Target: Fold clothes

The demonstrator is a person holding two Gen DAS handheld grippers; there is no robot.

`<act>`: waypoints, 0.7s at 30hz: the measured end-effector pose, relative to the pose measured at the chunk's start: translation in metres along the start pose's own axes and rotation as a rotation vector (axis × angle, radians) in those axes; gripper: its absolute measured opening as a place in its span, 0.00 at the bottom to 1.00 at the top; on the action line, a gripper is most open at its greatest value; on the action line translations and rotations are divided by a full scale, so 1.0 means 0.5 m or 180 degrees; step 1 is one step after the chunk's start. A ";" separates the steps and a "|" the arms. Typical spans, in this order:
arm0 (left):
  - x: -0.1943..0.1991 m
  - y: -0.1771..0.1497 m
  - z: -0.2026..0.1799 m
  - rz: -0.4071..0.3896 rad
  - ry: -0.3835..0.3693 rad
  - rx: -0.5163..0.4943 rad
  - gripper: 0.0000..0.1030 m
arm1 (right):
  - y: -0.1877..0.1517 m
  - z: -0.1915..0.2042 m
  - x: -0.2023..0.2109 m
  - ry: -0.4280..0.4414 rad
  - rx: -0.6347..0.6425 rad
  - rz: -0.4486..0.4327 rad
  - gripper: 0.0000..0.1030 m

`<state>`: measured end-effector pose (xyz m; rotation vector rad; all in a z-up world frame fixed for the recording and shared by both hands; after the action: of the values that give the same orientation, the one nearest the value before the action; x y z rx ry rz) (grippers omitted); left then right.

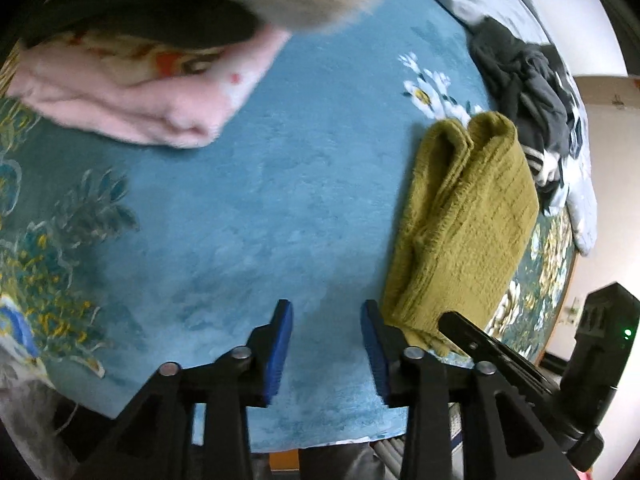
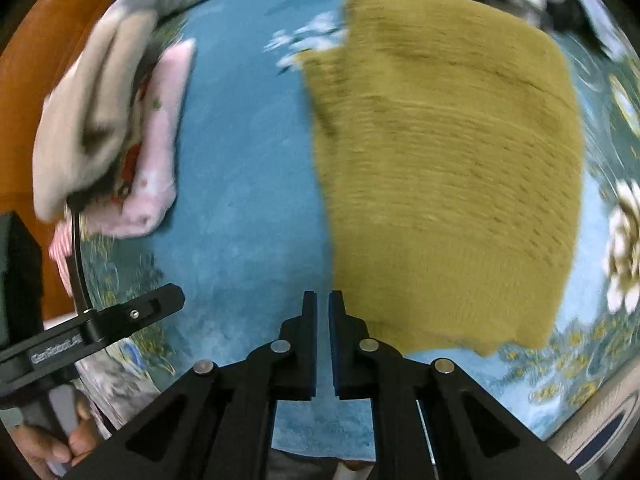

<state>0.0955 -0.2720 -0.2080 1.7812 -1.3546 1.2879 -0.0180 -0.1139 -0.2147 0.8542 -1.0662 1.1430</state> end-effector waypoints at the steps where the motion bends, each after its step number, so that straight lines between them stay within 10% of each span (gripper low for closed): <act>1: -0.007 0.003 -0.009 0.0021 -0.0013 -0.0037 0.43 | -0.003 -0.021 0.011 0.0000 -0.0094 -0.0018 0.05; 4: -0.049 0.017 -0.057 0.0092 -0.0151 -0.0170 0.50 | -0.011 -0.087 0.043 -0.0110 -0.0327 -0.0058 0.12; 6: -0.082 0.024 -0.089 0.0144 -0.0244 -0.0260 0.55 | -0.020 -0.133 0.063 -0.0195 -0.0471 -0.0080 0.43; 8: -0.108 0.029 -0.112 0.0189 -0.0280 -0.0351 0.57 | -0.031 -0.175 0.079 -0.0237 -0.0621 -0.0089 0.53; 21: -0.232 0.053 -0.195 0.0279 -0.0643 -0.0619 0.55 | -0.123 -0.278 0.100 -0.0445 -0.0938 0.0151 0.60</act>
<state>0.0320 -0.1512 -0.2794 1.7699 -1.6257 1.0014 0.0751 0.0158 -0.2075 0.6850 -1.3388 0.9451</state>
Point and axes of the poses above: each gripper's, at about its wrist camera, not at the fingertips, and x roughly against the way its jaws point, z to its left, y to its top, the point moved 2 cm from there along -x, roughly the way its jaws point, and after that the axes turned 5 degrees about -z, right-handed, at the moved point
